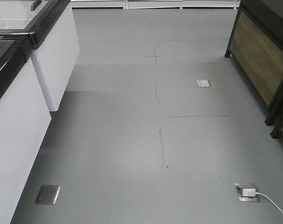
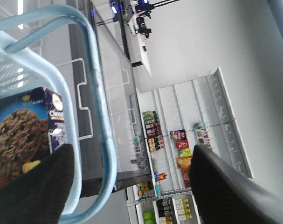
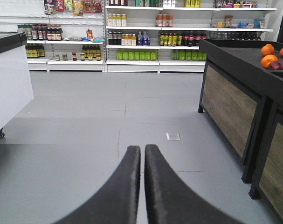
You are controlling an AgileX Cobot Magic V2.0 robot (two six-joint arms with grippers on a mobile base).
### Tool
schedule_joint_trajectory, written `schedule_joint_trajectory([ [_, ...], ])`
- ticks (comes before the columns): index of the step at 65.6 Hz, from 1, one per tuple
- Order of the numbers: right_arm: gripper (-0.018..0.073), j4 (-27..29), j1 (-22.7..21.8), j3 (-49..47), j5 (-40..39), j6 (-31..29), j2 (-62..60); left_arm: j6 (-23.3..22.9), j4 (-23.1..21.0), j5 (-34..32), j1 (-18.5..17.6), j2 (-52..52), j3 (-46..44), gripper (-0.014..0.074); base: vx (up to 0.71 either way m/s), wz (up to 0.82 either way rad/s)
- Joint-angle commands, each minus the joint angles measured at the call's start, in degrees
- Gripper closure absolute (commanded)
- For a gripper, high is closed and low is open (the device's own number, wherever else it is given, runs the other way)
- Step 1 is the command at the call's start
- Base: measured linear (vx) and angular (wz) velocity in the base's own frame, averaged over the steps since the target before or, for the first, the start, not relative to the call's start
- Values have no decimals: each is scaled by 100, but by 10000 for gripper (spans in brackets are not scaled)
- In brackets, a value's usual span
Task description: Left arm holds basket, right arm returns cookies
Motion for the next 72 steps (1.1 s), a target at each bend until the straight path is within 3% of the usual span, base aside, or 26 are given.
schedule_joint_trajectory([
  [1,566,-30,18,103,-420,-50,-76,70,10,-986,7,134,-156,94,0,0],
  [19,566,-30,18,103,-420,-50,-76,37,3,-1172,7,686,-156,94,0,0],
  [72,566,-30,18,103,-420,-50,-76,-1250,94,-2746,-182,1776,-185,111,0,0],
])
